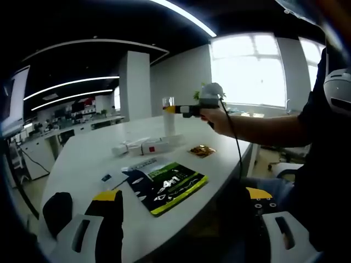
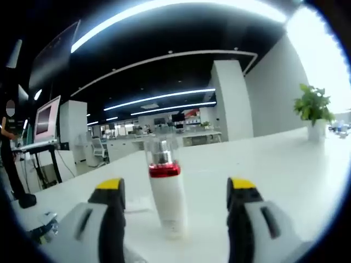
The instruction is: Arrange the skincare products in the storage area until every visible bottle or jar stands upright without overlapping.
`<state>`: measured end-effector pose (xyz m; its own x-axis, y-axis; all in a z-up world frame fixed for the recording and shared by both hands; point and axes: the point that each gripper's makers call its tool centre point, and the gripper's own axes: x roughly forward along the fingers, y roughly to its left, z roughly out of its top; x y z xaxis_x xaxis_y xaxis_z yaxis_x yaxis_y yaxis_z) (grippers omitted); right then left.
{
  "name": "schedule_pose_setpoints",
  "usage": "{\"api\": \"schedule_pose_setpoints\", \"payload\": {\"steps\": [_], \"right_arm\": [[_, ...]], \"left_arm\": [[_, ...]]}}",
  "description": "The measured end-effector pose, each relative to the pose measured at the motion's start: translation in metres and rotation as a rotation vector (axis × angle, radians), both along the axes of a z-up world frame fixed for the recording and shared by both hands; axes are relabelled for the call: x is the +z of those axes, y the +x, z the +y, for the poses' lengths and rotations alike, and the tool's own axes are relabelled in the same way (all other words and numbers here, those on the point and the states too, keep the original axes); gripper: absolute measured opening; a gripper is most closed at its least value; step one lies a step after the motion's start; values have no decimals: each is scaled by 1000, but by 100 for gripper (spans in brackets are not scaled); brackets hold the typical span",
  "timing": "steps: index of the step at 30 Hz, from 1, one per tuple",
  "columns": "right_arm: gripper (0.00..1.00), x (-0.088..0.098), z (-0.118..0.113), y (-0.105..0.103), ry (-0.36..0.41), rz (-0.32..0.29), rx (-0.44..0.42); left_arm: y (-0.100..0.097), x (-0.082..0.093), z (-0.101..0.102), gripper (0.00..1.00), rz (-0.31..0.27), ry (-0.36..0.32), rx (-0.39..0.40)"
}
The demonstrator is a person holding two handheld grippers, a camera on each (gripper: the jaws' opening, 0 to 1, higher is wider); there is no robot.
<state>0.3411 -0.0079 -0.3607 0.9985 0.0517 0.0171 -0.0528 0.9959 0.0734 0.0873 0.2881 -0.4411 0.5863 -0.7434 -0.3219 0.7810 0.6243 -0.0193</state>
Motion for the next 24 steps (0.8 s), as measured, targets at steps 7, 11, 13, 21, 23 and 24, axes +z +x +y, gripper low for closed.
{"api": "schedule_pose_setpoints", "payload": {"steps": [7, 11, 13, 21, 23, 24], "right_arm": [[72, -10, 6, 2, -3, 21, -5], [71, -11, 8, 3, -3, 21, -11], [70, -12, 9, 4, -14, 22, -13], [66, -18, 11, 10, -25, 42, -15], [64, -16, 12, 10, -34, 33, -21], [63, -15, 12, 11, -37, 27, -22]], "left_arm": [[0, 0, 3, 91, 0, 2, 7], [-1, -1, 4, 91, 1, 5, 8], [-2, -2, 5, 91, 4, 7, 11], [-2, -6, 10, 91, 11, 10, 19], [-2, -5, 10, 91, 8, 11, 18], [-2, -4, 10, 91, 8, 8, 18]]}}
